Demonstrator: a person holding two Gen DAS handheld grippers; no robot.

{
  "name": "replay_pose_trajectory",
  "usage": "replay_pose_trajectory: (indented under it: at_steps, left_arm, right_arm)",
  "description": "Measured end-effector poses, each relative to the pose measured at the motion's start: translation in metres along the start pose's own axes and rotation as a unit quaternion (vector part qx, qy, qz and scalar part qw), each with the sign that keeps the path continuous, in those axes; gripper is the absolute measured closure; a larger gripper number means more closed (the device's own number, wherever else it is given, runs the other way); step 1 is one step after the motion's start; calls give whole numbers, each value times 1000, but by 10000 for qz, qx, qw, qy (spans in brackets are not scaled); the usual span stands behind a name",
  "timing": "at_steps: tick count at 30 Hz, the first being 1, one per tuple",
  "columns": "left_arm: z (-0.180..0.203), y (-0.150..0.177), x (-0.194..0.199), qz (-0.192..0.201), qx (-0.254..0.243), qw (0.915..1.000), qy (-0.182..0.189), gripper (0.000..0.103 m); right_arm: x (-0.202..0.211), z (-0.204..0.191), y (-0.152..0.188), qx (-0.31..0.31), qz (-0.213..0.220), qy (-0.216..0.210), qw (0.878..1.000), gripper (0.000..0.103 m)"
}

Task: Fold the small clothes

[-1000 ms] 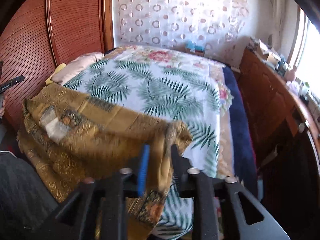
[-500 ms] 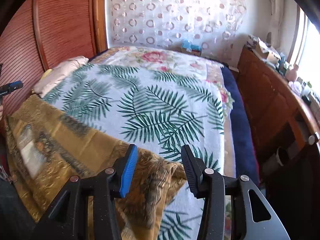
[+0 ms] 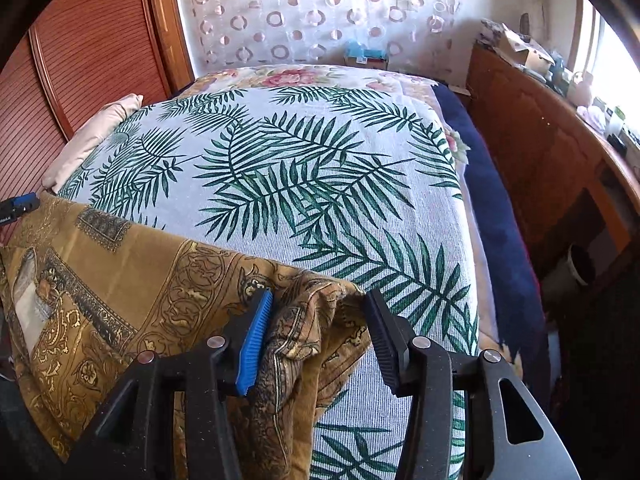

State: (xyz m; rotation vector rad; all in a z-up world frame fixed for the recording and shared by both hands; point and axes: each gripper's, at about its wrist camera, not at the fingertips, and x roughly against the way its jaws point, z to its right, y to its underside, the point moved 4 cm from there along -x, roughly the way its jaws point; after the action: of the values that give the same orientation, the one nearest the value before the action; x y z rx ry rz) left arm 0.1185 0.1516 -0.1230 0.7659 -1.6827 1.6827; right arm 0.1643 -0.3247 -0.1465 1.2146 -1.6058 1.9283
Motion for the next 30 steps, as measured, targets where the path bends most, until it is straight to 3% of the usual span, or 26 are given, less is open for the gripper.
replay_pose_trajectory:
  at_steps: [2,5,7,13,17,18,19,21,24,30]
  left_arm:
    - [1,0,-2,-12,-11,10000,26,32]
    - [3,3,-6,-98,-69,9998,144,32]
    - [7,4,-7,-138,-106,9996,223,34]
    - [14,4,-6,-171,-181,9984,507,58]
    - [18,4,-6,-172,-241,9982,513,62]
    - [18,4,-6,-174,-250,9982,518,64]
    - [19,4,-5,-172,-260,9981,525,70]
    - [22,4,-2,-185,-230,9973,666,89]
    - [26,3,9,-56,-220,9978,620,93]
    - [33,-17,79,810,-10,9924,923,94]
  right_arm:
    - [-2,-2,-1,74,-21,78,9999,52]
    - [-7,0,1,86,-44,319,9994,36]
    - [-9,3,2,-74,-51,201,9998,33]
    - [-9,-1,6,-46,-6,71,10000,33]
    - [-6,-9,9,172,61,-117,9998,55]
    - [-5,-11,10,195,60,-229,9995,67]
    - [-5,-15,11,242,52,-321,9992,80]
    - [-3,-19,15,346,55,-382,9987,88]
    - [6,-21,19,346,176,-450,9982,92]
    - [69,-23,11,293,918,-549,9938,93]
